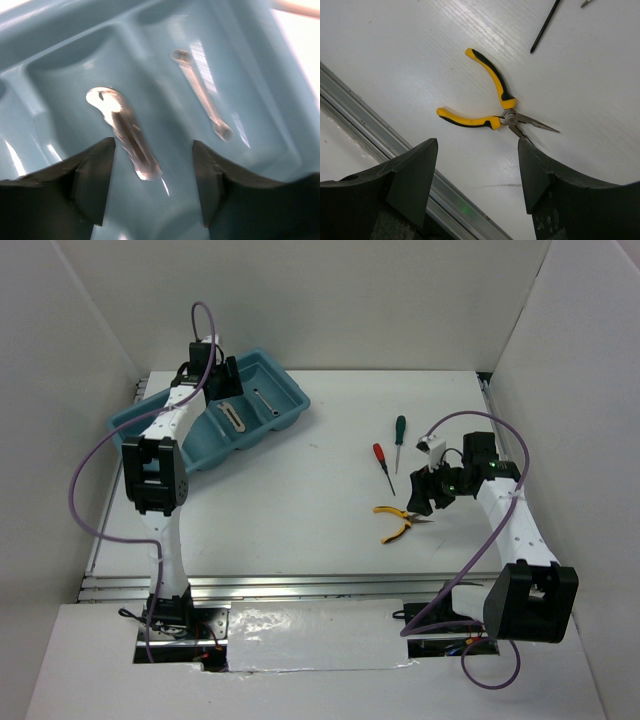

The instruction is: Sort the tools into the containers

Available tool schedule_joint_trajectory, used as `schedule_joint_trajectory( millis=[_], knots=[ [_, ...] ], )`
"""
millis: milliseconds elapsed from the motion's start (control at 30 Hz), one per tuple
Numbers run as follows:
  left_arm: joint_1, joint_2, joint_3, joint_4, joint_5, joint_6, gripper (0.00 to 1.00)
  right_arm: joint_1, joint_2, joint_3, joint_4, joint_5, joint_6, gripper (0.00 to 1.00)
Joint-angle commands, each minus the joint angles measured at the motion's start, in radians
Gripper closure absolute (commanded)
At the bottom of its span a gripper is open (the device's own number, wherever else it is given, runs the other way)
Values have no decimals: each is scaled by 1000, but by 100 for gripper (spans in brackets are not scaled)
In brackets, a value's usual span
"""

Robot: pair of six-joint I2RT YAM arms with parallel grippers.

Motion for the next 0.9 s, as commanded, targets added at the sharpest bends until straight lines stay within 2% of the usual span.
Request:
schedule_joint_trajectory(
  millis=[0, 33, 100, 167, 233, 267, 300, 367, 467, 667, 867],
  knots=[
    [-93, -340, -52, 105, 163, 253, 31, -35, -59, 20, 21, -6, 31, 27],
    [-153, -385, -116, 104, 180, 349, 42, -46, -65, 11, 24, -12, 43, 27],
    [-272, -492, -170, 49, 200, 475, 56, -89, -92, -7, 32, -24, 58, 27],
    [-343, -539, -242, -35, 241, 525, 61, -148, -116, -27, 33, -50, 66, 27],
    [-434, -583, -337, -98, 350, 641, 56, -190, -131, -36, 21, -81, 69, 27],
    [-468, -597, -377, -108, 378, 658, 51, -208, -136, -42, 9, -90, 63, 27],
    [-553, -602, -433, -108, 358, 672, 43, -243, -139, -47, 1, -95, 54, 27],
    [-674, -556, -445, -141, 347, 698, 42, -265, -161, -50, -10, -95, 54, 28],
    [-777, -472, -439, -168, 363, 692, 41, -313, -188, -52, -37, -104, 26, 28],
    [-879, -316, -396, -114, 392, 738, 37, -380, -220, -93, -77, -70, -84, 28],
    [-891, -177, -322, -19, 424, 689, 35, -457, -201, -110, -99, -73, -124, 28]
  ],
)
